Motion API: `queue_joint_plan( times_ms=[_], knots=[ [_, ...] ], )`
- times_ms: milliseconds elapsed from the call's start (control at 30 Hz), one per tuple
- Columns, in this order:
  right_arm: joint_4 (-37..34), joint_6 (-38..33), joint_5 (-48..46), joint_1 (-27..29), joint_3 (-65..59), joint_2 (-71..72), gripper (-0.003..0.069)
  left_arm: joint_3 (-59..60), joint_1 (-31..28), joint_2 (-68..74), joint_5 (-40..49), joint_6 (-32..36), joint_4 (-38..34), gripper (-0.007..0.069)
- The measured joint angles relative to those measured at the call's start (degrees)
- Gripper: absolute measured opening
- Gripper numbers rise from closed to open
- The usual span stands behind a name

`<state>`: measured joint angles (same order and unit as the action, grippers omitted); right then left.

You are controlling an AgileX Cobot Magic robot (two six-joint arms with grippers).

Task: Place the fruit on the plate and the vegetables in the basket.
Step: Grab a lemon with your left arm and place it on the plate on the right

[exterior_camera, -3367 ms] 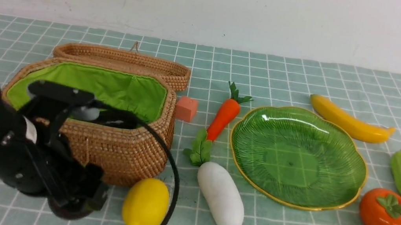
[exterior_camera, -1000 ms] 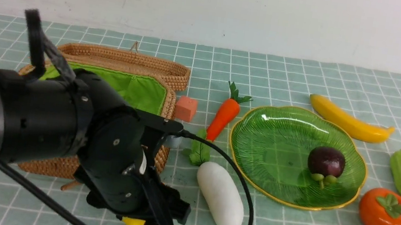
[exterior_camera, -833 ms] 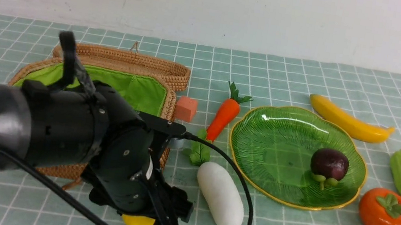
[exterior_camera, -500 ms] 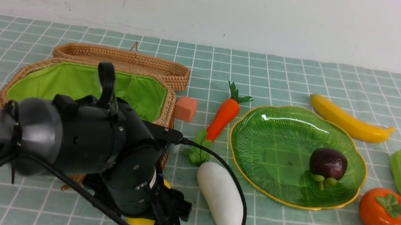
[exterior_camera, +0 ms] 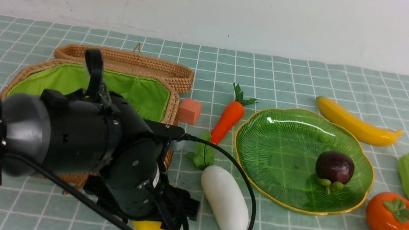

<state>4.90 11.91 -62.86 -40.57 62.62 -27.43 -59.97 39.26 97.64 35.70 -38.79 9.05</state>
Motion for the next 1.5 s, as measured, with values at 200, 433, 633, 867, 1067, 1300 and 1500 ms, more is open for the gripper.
queue_joint_plan(
  times_ms=[200,433,633,867,1067,1300,1500],
  knots=[
    [0.0,-1.1,0.0,0.0,0.0,0.0,0.0171,0.0,0.0,-0.1,-3.2,0.0,0.6,0.0591],
    [-0.1,-1.3,0.0,0.0,0.0,0.0,0.0171,0.0,0.0,-0.1,-6.1,-4.4,4.9,0.0591],
    [-0.1,-3.6,-0.5,0.0,0.0,0.0,0.0171,0.0,0.0,-0.1,-6.5,-7.0,7.6,0.0591],
    [-0.2,-4.3,-0.6,0.0,0.0,0.0,0.0171,0.0,0.0,-0.1,-6.7,-3.8,7.7,0.0591],
    [-0.2,-4.5,-0.6,0.0,0.0,0.0,0.0171,0.0,0.0,0.7,-8.3,-2.9,7.9,0.0591],
    [-0.4,-4.5,-1.0,0.0,0.0,0.0,0.0171,-0.5,0.0,2.3,-9.4,-0.9,8.8,0.0592],
    [-0.6,-5.6,-1.1,0.0,0.0,0.0,0.0171,-0.5,0.0,2.6,-9.6,-0.2,9.0,0.0582]
  ],
)
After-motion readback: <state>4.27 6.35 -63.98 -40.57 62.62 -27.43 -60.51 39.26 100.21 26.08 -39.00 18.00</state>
